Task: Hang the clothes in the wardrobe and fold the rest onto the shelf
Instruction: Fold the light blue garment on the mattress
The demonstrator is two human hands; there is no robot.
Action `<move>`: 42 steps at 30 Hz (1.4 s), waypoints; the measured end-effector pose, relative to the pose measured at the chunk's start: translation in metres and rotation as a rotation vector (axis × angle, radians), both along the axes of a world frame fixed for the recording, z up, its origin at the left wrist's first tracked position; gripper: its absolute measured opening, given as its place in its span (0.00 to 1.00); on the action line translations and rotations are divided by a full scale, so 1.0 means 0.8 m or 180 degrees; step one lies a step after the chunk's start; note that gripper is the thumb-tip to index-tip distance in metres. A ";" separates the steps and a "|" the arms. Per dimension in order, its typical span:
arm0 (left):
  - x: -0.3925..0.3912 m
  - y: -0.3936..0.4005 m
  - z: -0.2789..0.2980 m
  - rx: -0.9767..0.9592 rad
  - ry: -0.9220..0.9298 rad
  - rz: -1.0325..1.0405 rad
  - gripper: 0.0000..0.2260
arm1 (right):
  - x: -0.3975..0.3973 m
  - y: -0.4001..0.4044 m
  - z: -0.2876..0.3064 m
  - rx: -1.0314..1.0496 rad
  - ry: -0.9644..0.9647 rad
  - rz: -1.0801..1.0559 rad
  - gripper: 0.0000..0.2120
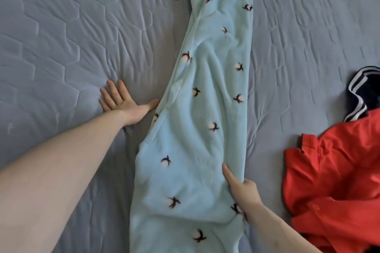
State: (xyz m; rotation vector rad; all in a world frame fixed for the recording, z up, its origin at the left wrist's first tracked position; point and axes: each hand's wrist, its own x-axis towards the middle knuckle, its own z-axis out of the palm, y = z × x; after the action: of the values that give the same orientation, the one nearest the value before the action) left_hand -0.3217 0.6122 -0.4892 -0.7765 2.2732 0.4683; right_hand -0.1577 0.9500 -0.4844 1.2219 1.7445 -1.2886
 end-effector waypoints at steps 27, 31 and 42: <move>0.518 0.113 0.121 0.1655 -0.0298 0.1753 0.14 | 0.292 -0.017 0.117 -0.0412 -0.0734 0.0555 0.12; 0.534 0.107 0.141 0.1633 -0.0572 0.1768 0.14 | 0.308 -0.020 0.146 -0.0389 -0.0893 0.0694 0.11; 0.451 0.092 0.277 0.2001 0.0164 0.1693 0.23 | 0.229 -0.007 0.251 -0.0437 -0.0403 0.0178 0.30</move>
State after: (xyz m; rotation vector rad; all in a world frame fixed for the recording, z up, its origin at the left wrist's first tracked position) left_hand 0.0394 0.6857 -0.2673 -1.0196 1.7657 1.3757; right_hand 0.0258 0.9441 -0.2840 1.1431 1.5634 -1.2491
